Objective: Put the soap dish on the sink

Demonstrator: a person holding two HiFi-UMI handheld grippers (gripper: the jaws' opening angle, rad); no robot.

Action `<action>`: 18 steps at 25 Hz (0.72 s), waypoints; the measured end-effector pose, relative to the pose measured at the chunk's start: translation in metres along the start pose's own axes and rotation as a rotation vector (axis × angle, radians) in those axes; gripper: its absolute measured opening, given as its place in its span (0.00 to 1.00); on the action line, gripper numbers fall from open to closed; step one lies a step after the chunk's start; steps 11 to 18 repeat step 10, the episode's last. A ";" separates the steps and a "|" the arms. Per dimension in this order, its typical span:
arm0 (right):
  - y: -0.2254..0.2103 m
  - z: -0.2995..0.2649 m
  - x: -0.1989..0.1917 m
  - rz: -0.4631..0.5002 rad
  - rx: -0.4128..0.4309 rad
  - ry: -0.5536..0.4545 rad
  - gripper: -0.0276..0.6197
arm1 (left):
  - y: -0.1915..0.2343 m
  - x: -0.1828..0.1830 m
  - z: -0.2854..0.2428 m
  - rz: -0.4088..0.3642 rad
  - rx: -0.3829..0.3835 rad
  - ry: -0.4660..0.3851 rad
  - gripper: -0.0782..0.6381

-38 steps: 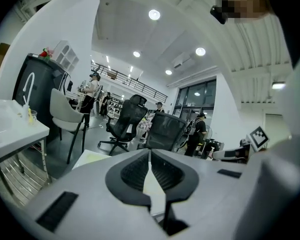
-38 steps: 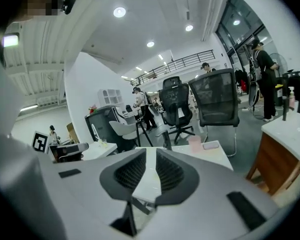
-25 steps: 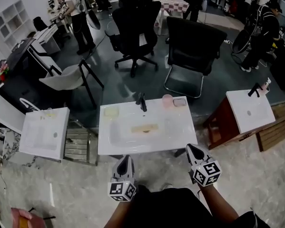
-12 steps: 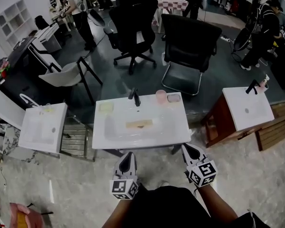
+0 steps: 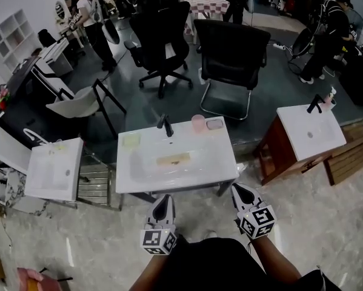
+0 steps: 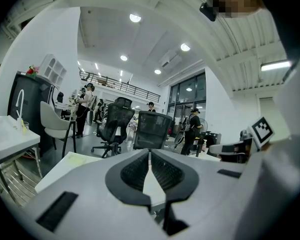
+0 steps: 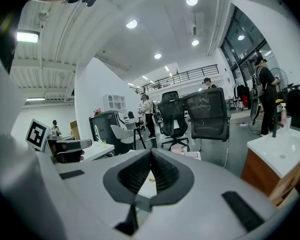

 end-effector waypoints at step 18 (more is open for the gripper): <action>-0.001 0.007 -0.001 -0.004 -0.036 -0.003 0.04 | -0.005 0.004 0.001 -0.006 -0.037 0.017 0.13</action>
Point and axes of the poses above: the fingertips, and each gripper's own axes: z backward along the fingers, y to its left, x out of its top, the point moved 5 cm from there along z, backward along the fingers, and after that the axes turned 10 degrees about -y, right-handed, at the moved point
